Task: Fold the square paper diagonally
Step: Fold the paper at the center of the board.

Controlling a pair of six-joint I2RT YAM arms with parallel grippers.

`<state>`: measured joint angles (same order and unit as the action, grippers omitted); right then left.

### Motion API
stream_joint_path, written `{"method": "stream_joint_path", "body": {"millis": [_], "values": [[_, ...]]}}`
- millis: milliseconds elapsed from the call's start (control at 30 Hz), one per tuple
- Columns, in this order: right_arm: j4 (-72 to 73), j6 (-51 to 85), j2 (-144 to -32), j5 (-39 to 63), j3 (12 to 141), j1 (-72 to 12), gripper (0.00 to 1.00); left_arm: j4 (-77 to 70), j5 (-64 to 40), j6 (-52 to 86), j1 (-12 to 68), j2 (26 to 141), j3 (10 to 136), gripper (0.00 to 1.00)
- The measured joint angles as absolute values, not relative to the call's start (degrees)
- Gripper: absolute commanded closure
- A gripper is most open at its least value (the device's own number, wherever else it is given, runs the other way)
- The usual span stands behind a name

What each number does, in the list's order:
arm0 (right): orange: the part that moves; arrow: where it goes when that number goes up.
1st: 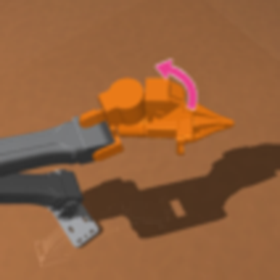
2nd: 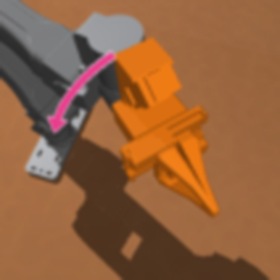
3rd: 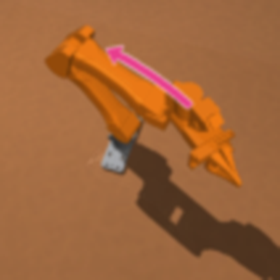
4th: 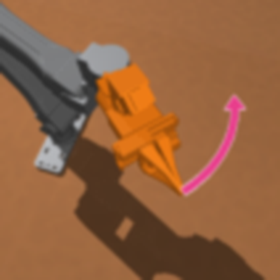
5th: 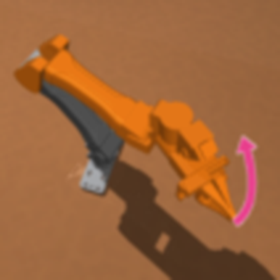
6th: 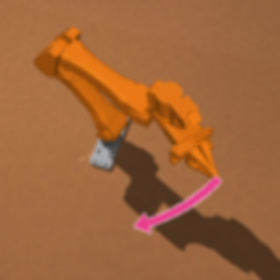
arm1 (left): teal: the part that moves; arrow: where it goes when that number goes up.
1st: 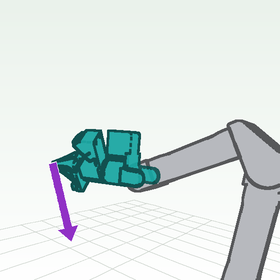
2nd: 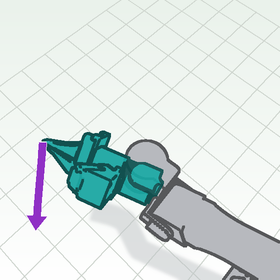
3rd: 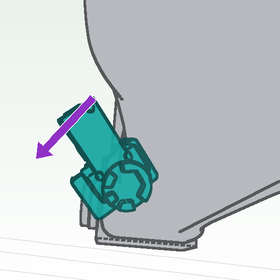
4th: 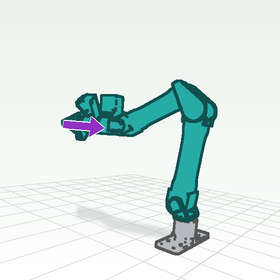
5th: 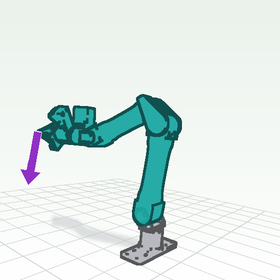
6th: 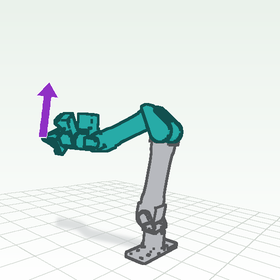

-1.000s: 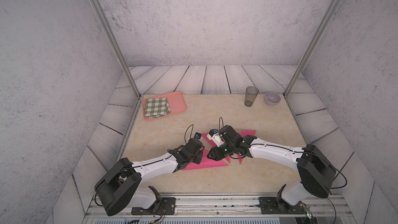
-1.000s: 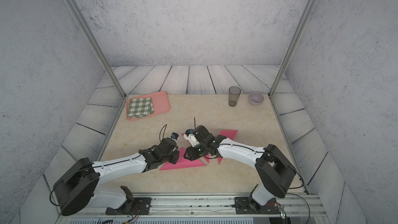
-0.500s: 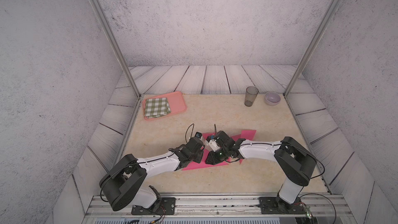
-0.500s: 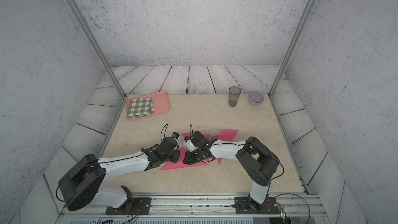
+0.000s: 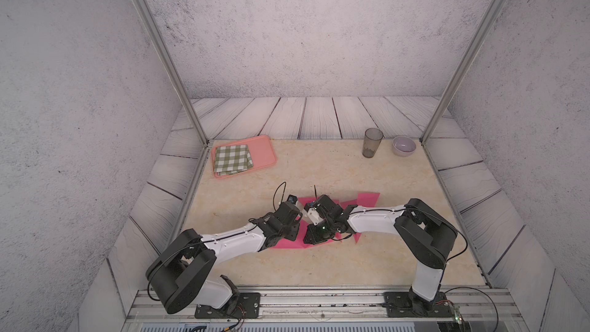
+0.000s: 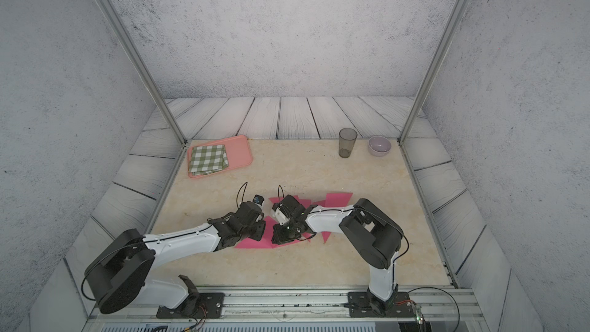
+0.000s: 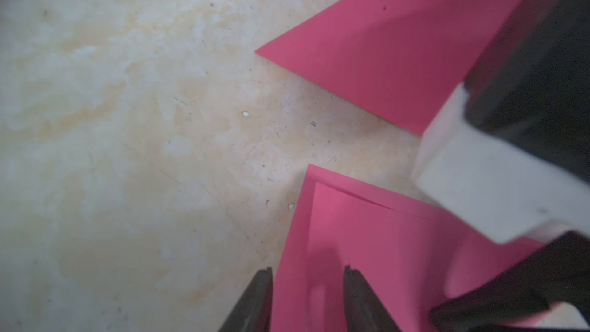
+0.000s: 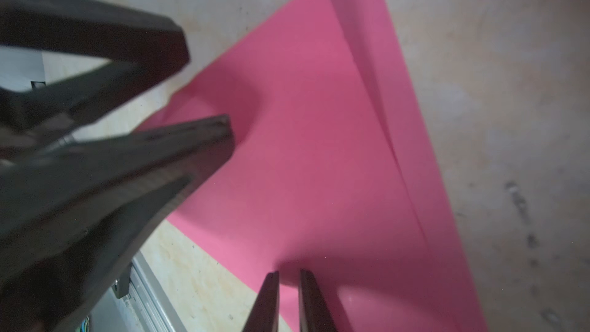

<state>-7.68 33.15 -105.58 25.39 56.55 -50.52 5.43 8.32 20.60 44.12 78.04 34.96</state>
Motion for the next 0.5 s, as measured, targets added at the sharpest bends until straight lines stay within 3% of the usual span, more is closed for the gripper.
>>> {"method": "stream_joint_path", "body": {"millis": [67,167,200,267,467,500], "values": [[-7.6,33.4,-105.6,25.3,56.6,-50.5,0.83,7.9,8.4,20.3,43.8,74.6,36.0,0.06],[-7.2,33.6,-105.6,25.0,56.5,-50.5,0.83,12.8,8.8,20.8,43.5,68.9,39.1,0.09],[-7.1,33.7,-105.6,24.9,56.5,-50.5,0.83,14.2,8.8,21.0,43.4,67.0,40.1,0.15],[-6.9,33.9,-105.6,24.9,56.5,-50.5,0.83,16.7,8.3,21.9,43.4,62.4,41.4,0.40],[-6.1,33.9,-105.6,24.8,56.2,-50.5,0.83,16.3,-0.7,26.2,43.2,46.6,35.0,0.89],[-6.0,33.9,-105.6,24.8,56.1,-50.5,0.83,15.1,-2.3,27.6,43.2,44.5,32.7,0.94]]}}
